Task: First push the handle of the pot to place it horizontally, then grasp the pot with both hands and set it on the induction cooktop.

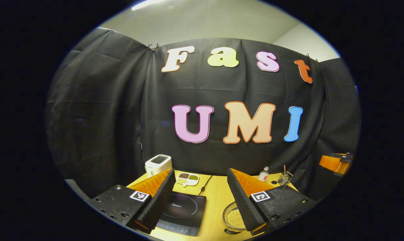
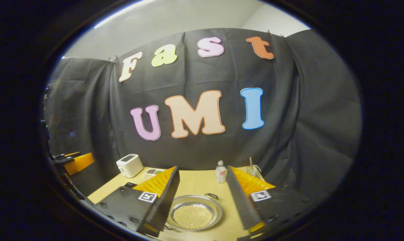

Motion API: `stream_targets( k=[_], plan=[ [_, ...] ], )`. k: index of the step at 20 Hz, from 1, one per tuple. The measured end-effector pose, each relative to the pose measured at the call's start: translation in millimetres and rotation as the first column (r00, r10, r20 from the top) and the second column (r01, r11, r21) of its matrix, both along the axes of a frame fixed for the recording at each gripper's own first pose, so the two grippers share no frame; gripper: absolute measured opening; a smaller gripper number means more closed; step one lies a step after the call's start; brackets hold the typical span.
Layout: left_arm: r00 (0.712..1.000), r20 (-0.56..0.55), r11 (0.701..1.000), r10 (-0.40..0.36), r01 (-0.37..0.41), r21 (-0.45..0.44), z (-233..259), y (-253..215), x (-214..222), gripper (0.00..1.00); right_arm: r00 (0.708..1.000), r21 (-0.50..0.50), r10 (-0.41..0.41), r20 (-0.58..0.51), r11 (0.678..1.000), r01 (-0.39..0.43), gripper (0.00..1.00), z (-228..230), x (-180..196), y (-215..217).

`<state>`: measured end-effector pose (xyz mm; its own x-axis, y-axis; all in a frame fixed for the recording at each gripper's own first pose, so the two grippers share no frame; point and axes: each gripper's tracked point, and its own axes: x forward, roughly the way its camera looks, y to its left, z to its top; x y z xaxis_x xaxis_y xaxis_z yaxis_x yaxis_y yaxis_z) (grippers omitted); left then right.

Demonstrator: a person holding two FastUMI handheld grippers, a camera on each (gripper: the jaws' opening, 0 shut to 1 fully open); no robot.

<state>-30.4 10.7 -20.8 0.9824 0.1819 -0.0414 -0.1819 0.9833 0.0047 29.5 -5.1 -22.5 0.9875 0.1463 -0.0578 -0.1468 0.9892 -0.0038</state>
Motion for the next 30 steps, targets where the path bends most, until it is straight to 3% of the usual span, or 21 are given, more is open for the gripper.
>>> stream_targets(
  k=[3,6,7,10,14,16,17,18,19,20,21,24,25,26,27,28,30],
  plan=[
    [0.999,-0.003,0.999,0.037,-0.037,-0.012,-7,0,-4,0.89,1.0,-0.004,0.009,-0.002,1.0,-0.009,0.57,-3,5,-11],
    [0.996,-0.002,0.996,0.086,-0.086,0.005,-10,5,-10,0.94,1.0,-0.001,0.001,-0.009,1.0,-0.001,0.12,-8,12,-27],
    [0.995,-0.002,0.995,0.1,-0.1,0.007,-11,5,-12,0.92,1.0,-0.003,0.006,-0.023,1.0,-0.006,0.05,-10,11,-29],
    [0.992,-0.015,0.992,0.128,-0.128,0.007,-15,7,-15,0.9,0.997,-0.017,0.009,-0.073,1.0,-0.011,0.13,-31,20,-35],
    [0.985,-0.04,0.985,0.169,-0.168,0.024,-24,17,-18,0.9,0.985,-0.027,0.037,-0.168,0.999,-0.042,0.13,-72,26,-32],
    [0.982,-0.053,0.984,0.179,-0.178,0.029,-28,20,-17,0.95,0.972,-0.038,0.041,-0.233,0.998,-0.052,0.13,-100,28,-32],
    [0.981,-0.06,0.983,0.182,-0.18,0.031,-30,22,-16,0.9,0.962,-0.031,0.05,-0.268,0.998,-0.06,0.12,-114,28,-30],
    [0.981,-0.068,0.983,0.183,-0.181,0.034,-33,24,-15,0.95,0.951,-0.022,0.055,-0.306,0.998,-0.065,0.12,-130,26,-28],
    [0.98,-0.074,0.983,0.183,-0.18,0.04,-35,26,-15,0.9,0.938,-0.011,0.058,-0.343,0.998,-0.066,0.12,-146,24,-26],
    [0.981,-0.077,0.983,0.18,-0.177,0.047,-35,29,-13,0.95,0.921,-0.003,0.06,-0.384,0.998,-0.067,0.12,-165,21,-24],
    [0.982,-0.076,0.984,0.175,-0.171,0.054,-34,30,-11,0.9,0.903,-0.002,0.057,-0.426,0.998,-0.064,0.12,-182,18,-22],
    [0.985,-0.08,0.986,0.156,-0.151,0.065,-37,39,0,0.9,0.838,-0.018,0.034,-0.545,0.998,-0.052,0.12,-235,5,-16],
    [0.986,-0.081,0.988,0.148,-0.143,0.065,-37,43,4,0.95,0.813,-0.023,0.029,-0.582,0.998,-0.051,0.12,-251,0,-12],
    [0.987,-0.085,0.989,0.138,-0.133,0.063,-39,45,9,0.91,0.787,-0.027,0.025,-0.617,0.998,-0.053,0.05,-264,-7,-8],
    [0.988,-0.089,0.991,0.124,-0.119,0.058,-40,48,15,0.95,0.76,-0.034,0.019,-0.65,0.998,-0.054,0.04,-277,-13,-4],
    [0.99,-0.095,0.993,0.108,-0.103,0.054,-43,50,21,0.91,0.735,-0.043,0.01,-0.678,0.998,-0.053,0.11,-290,-20,-1],
    [0.991,-0.107,0.996,0.077,-0.072,0.053,-47,57,32,0.95,0.686,-0.058,-0.008,-0.727,0.997,-0.05,0.11,-312,-31,7]
  ],
)
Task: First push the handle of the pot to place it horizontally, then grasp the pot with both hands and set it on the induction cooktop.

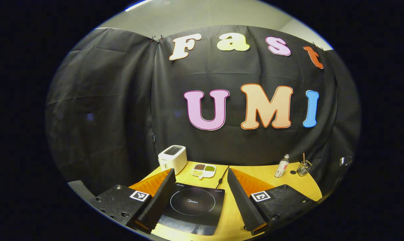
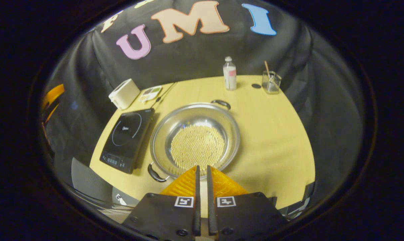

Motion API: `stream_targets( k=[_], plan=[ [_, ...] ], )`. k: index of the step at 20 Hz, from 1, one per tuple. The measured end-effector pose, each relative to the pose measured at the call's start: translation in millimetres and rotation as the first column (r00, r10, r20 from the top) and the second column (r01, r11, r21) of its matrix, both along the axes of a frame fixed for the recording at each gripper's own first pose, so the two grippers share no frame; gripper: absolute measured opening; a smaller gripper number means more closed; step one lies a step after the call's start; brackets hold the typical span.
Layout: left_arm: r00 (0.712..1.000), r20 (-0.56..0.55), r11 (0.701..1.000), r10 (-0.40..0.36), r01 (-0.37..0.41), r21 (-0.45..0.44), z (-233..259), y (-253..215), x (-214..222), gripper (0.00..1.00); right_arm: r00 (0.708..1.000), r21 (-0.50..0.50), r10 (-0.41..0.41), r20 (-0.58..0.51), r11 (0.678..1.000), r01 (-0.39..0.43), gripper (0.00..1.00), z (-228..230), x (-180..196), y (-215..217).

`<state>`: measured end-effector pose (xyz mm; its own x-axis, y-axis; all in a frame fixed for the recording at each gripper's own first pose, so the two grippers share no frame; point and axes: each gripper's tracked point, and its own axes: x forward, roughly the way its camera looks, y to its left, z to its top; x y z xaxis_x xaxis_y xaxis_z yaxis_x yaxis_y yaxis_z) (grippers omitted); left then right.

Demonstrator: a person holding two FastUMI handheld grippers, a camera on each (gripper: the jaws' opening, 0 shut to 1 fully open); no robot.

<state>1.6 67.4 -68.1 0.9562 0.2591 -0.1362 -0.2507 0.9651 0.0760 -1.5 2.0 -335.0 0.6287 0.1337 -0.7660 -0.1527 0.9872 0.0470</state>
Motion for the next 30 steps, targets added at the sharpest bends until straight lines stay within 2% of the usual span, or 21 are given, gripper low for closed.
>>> stream_targets(
  k=[1,3,5,6,7,8,9,10,11,12,13,15,16,17,20,26,27,28,30],
  plan=[
    [1.0,-0.001,1.0,-0.014,0.014,0.0,-1,4,6,0.9,0.999,-0.006,-0.004,-0.035,1.0,0.003,0.11,-10,-5,6],
    [0.999,-0.013,0.999,-0.043,0.043,-0.007,-7,11,14,0.94,0.995,-0.013,-0.012,-0.098,1.0,0.011,0.11,-31,-15,20],
    [0.997,-0.03,0.998,-0.07,0.069,-0.009,-12,20,21,0.91,0.99,-0.029,-0.02,-0.137,0.999,0.016,0.11,-47,-20,33],
    [0.996,-0.035,0.997,-0.08,0.08,-0.007,-15,25,24,0.91,0.988,-0.052,-0.031,-0.153,0.998,0.023,0.05,-54,-24,36],
    [0.996,-0.039,0.996,-0.086,0.086,-0.002,-17,31,28,0.91,0.984,-0.081,-0.043,-0.17,0.996,0.03,0.05,-59,-25,38],
    [0.995,-0.041,0.996,-0.089,0.089,0.005,-19,36,31,0.9,0.981,-0.1,-0.046,-0.188,0.995,0.028,0.12,-65,-29,41],
    [0.995,-0.043,0.995,-0.094,0.095,0.011,-20,42,34,0.95,0.978,-0.117,-0.055,-0.203,0.993,0.031,0.12,-70,-31,45],
    [0.994,-0.047,0.995,-0.098,0.099,0.016,-22,47,36,0.91,0.973,-0.132,-0.06,-0.222,0.991,0.031,0.12,-76,-33,48],
    [0.993,-0.052,0.994,-0.103,0.104,0.019,-25,53,38,0.9,0.969,-0.149,-0.07,-0.239,0.988,0.035,0.12,-82,-34,50],
    [0.993,-0.057,0.994,-0.107,0.108,0.019,-28,57,40,0.95,0.964,-0.167,-0.082,-0.253,0.985,0.04,0.12,-88,-36,51],
    [0.992,-0.062,0.994,-0.111,0.112,0.018,-31,62,42,0.91,0.96,-0.18,-0.094,-0.265,0.983,0.047,0.12,-94,-35,53],
    [0.99,-0.07,0.992,-0.121,0.122,0.016,-36,71,45,0.95,0.952,-0.193,-0.115,-0.285,0.979,0.061,0.12,-105,-33,58],
    [0.989,-0.075,0.992,-0.126,0.127,0.012,-39,75,45,0.91,0.948,-0.199,-0.125,-0.292,0.978,0.067,0.11,-109,-31,60],
    [0.988,-0.08,0.991,-0.132,0.133,0.009,-42,79,46,0.94,0.945,-0.205,-0.134,-0.298,0.976,0.074,0.1,-114,-28,63],
    [0.984,-0.099,0.989,-0.149,0.151,0.005,-51,91,47,0.94,0.937,-0.216,-0.162,-0.31,0.972,0.097,0.1,-120,-27,71],
    [0.977,-0.122,0.985,-0.175,0.172,-0.035,-68,105,52,0.94,0.935,-0.241,-0.188,-0.302,0.964,0.116,0.07,-129,-28,87],
    [0.976,-0.124,0.984,-0.177,0.173,-0.039,-69,108,54,0.91,0.935,-0.239,-0.189,-0.299,0.964,0.118,0.07,-131,-27,92],
    [0.976,-0.127,0.984,-0.178,0.174,-0.043,-72,111,54,0.94,0.935,-0.239,-0.189,-0.299,0.964,0.119,0.07,-130,-24,97],
    [0.975,-0.129,0.983,-0.182,0.177,-0.052,-74,115,56,0.95,0.936,-0.233,-0.189,-0.295,0.965,0.121,0.07,-132,-20,105]
  ],
)
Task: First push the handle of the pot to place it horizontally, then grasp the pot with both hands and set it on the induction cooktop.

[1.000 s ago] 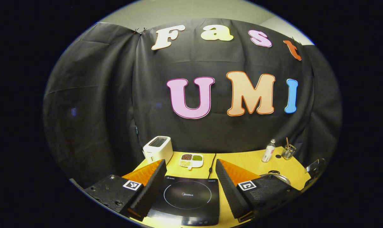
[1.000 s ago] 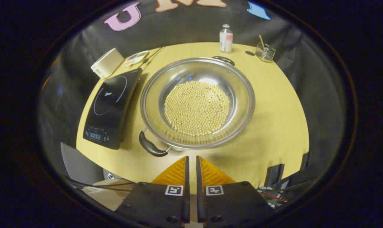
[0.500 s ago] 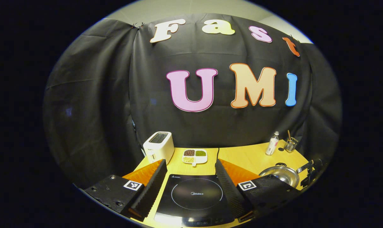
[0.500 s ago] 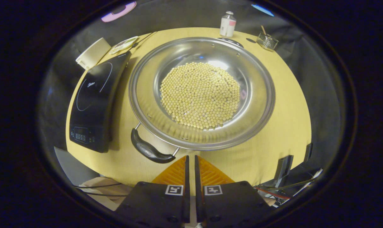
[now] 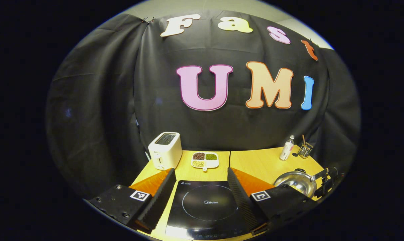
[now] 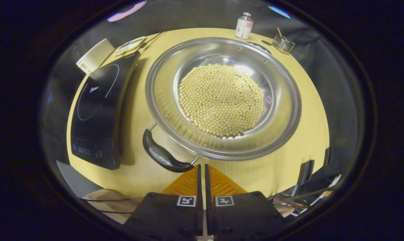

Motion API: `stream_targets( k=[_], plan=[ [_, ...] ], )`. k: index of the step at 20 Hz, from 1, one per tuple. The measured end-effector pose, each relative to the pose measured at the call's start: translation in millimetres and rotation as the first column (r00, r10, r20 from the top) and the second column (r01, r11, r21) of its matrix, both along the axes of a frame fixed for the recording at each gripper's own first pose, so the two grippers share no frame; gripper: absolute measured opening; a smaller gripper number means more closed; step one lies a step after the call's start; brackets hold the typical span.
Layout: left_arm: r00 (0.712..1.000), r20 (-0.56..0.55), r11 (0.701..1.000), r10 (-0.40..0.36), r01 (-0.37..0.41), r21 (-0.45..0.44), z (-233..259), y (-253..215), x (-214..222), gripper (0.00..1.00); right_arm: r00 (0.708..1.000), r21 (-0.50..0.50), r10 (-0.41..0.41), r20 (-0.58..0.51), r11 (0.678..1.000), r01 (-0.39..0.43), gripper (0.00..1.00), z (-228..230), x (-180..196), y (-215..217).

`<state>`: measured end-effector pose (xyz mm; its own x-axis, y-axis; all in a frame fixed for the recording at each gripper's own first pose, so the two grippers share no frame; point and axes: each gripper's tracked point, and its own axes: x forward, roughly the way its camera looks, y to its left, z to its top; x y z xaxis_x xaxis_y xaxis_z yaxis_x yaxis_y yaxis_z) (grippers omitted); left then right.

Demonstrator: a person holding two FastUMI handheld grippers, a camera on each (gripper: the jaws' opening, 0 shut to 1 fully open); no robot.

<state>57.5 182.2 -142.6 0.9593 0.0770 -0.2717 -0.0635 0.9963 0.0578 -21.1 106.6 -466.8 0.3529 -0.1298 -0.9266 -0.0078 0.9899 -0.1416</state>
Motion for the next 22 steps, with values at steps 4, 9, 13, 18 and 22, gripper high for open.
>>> stream_targets(
  k=[4,9,13,18,22],
  plan=[
    [1.0,-0.013,1.0,0.004,-0.004,-0.01,-7,8,5,0.95,1.0,0.032,-0.022,0.011,0.999,0.022,0.07,-1,11,23],
    [1.0,-0.024,1.0,0.005,-0.006,-0.027,-14,18,6,0.95,0.994,0.104,-0.099,0.04,0.99,0.095,0.07,-3,28,56],
    [1.0,-0.032,0.999,-0.002,0.001,-0.049,-21,22,7,0.95,0.985,0.126,-0.148,0.09,0.983,0.137,0.07,-3,45,75],
    [0.999,-0.041,0.998,0.007,-0.009,-0.059,-25,29,4,0.95,0.975,0.151,-0.18,0.132,0.976,0.16,0.07,-3,74,94],
    [0.999,-0.045,0.998,0.009,-0.012,-0.065,-26,32,3,0.95,0.968,0.171,-0.203,0.147,0.969,0.177,0.06,-3,95,104]
  ],
)
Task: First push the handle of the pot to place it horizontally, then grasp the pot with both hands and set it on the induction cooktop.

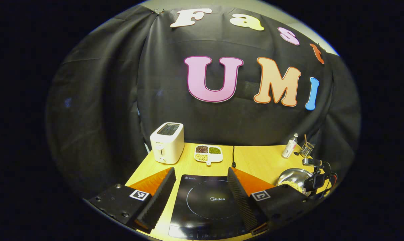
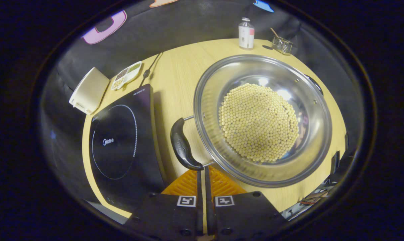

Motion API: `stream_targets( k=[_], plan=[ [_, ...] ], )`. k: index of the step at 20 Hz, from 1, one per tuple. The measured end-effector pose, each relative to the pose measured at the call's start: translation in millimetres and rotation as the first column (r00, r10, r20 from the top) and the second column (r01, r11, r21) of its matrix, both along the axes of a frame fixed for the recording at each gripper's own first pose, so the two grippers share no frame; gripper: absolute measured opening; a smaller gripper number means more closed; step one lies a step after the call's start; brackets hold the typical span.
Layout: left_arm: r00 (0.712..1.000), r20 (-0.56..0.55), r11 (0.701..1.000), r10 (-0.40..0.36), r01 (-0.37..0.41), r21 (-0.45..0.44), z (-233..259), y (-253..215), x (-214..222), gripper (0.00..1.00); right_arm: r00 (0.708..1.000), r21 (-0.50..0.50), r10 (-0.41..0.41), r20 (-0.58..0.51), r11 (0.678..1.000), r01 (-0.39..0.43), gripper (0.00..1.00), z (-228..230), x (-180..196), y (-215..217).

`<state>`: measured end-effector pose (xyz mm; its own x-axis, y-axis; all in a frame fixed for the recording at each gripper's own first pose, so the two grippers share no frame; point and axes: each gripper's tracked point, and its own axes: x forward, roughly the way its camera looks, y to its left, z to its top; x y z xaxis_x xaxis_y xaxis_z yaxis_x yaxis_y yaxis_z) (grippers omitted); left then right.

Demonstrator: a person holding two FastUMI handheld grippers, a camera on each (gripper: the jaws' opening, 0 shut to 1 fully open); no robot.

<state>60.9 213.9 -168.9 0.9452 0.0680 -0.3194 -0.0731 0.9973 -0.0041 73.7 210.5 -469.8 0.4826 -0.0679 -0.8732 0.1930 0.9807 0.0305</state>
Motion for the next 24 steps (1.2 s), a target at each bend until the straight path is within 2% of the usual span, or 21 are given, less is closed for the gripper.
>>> stream_targets(
  k=[5,10,11,12,13,18,19,20,21,22,24],
  plan=[
    [1.0,-0.003,1.0,-0.003,0.003,-0.017,0,-4,-2,0.95,1.0,0.001,0.005,0.016,1.0,-0.005,0.07,3,18,7],
    [1.0,-0.004,1.0,-0.008,0.008,-0.022,0,-6,-4,0.95,1.0,0.02,0.028,0.006,0.999,-0.029,0.05,5,18,11],
    [1.0,-0.005,1.0,-0.01,0.01,-0.02,0,-6,-3,0.95,0.999,0.033,0.038,0.005,0.999,-0.038,0.0,9,16,12],
    [1.0,-0.004,1.0,-0.013,0.013,-0.021,0,-6,-4,0.95,0.999,0.038,0.047,0.01,0.998,-0.048,0.07,14,14,12],
    [1.0,-0.004,1.0,-0.018,0.018,-0.023,0,-9,-4,0.95,0.998,0.038,0.058,0.013,0.998,-0.058,0.07,18,11,10],
    [0.999,-0.018,0.998,-0.046,0.045,-0.038,-5,-20,-3,0.95,0.996,0.045,0.069,0.053,0.996,-0.072,0.07,47,-7,-10],
    [0.998,-0.023,0.998,-0.053,0.052,-0.037,-7,-22,-3,0.95,0.996,0.044,0.067,0.064,0.997,-0.07,0.0,52,-10,-15],
    [0.997,-0.031,0.997,-0.064,0.063,-0.035,-10,-26,-3,0.95,0.995,0.041,0.065,0.073,0.997,-0.068,0.07,57,-13,-22],
    [0.997,-0.036,0.997,-0.075,0.073,-0.032,-12,-30,-4,0.95,0.995,0.034,0.06,0.082,0.997,-0.063,0.0,62,-16,-30],
    [0.995,-0.042,0.996,-0.088,0.087,-0.032,-14,-34,-5,0.95,0.995,0.028,0.053,0.082,0.998,-0.055,0.07,66,-21,-38],
    [0.992,-0.054,0.993,-0.117,0.115,-0.039,-18,-45,-6,0.95,0.996,0.034,0.032,0.086,0.999,-0.035,0.07,72,-28,-51]
  ],
)
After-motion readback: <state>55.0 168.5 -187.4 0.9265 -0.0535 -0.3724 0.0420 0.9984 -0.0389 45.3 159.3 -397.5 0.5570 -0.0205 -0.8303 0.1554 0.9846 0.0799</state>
